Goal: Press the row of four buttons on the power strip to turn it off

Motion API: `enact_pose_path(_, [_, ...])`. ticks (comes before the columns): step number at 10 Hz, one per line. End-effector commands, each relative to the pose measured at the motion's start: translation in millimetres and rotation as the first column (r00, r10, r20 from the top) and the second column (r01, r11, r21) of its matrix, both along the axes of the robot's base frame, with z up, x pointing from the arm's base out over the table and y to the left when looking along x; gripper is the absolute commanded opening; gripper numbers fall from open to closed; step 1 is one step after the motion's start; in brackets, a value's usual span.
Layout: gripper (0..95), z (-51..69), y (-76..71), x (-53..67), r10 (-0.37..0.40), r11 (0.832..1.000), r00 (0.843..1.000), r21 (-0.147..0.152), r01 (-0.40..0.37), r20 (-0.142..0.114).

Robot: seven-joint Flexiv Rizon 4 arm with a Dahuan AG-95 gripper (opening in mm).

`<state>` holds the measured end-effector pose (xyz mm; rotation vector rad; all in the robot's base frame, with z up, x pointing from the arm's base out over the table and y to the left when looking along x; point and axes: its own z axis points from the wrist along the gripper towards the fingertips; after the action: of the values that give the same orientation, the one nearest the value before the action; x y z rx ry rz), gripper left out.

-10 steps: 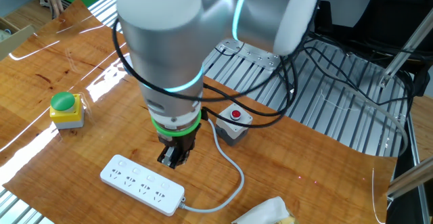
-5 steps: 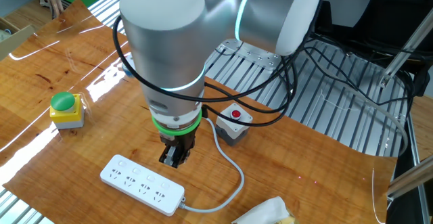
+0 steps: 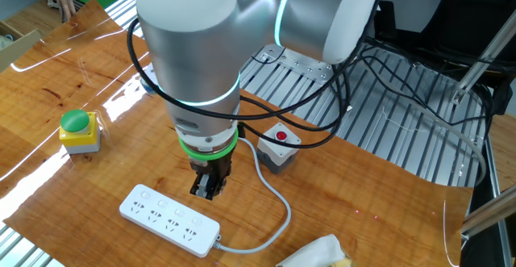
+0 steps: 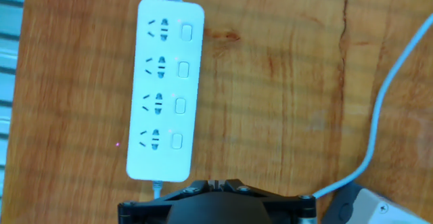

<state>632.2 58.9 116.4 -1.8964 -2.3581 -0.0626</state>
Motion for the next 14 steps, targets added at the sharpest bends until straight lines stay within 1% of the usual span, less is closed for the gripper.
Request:
enact_pose_path(1, [0.0, -0.5, 0.7, 0.4, 0.046, 0.999, 0.999, 0.006, -0.046, 0.01])
enact_pose_path(4, [0.0, -0.5, 0.7, 0.4, 0.078, 0.997, 0.997, 0.018, -0.078, 0.022])
enact_pose_path(5, [0.0, -0.5, 0.7, 0.4, 0.049, 0.997, 0.998, 0.05, -0.051, 0.037])
enact_pose_path(6, [0.0, -0.5, 0.7, 0.4, 0.024, 0.998, 0.999, 0.052, -0.026, 0.033])
enact_pose_path(7, [19.0, -0.5, 0.7, 0.4, 0.002, 0.999, 0.999, 0.047, -0.004, 0.035])
enact_pose_path(9, [19.0, -6.0, -0.2, 7.5, -0.05, 0.998, 0.999, 0.043, 0.049, 0.019])
enact_pose_path(10, [19.0, -9.7, 1.2, 12.4, -0.07, 0.997, 0.998, 0.033, 0.07, -0.001])
enact_pose_path(11, [38.0, -11.0, 2.0, 14.1, -0.079, 0.996, 0.997, 0.027, 0.079, -0.003])
enact_pose_path(12, [38.0, -14.5, 5.0, 18.2, -0.112, 0.994, 0.994, 0.017, 0.112, -0.001])
enact_pose_path(13, [38.0, -16.8, 6.9, 21.2, -0.14, 0.99, 0.99, 0.017, 0.139, 0.002])
enact_pose_path(14, [38.0, -20.5, 7.5, 25.0, -0.159, 0.987, 0.987, 0.014, 0.159, 0.016])
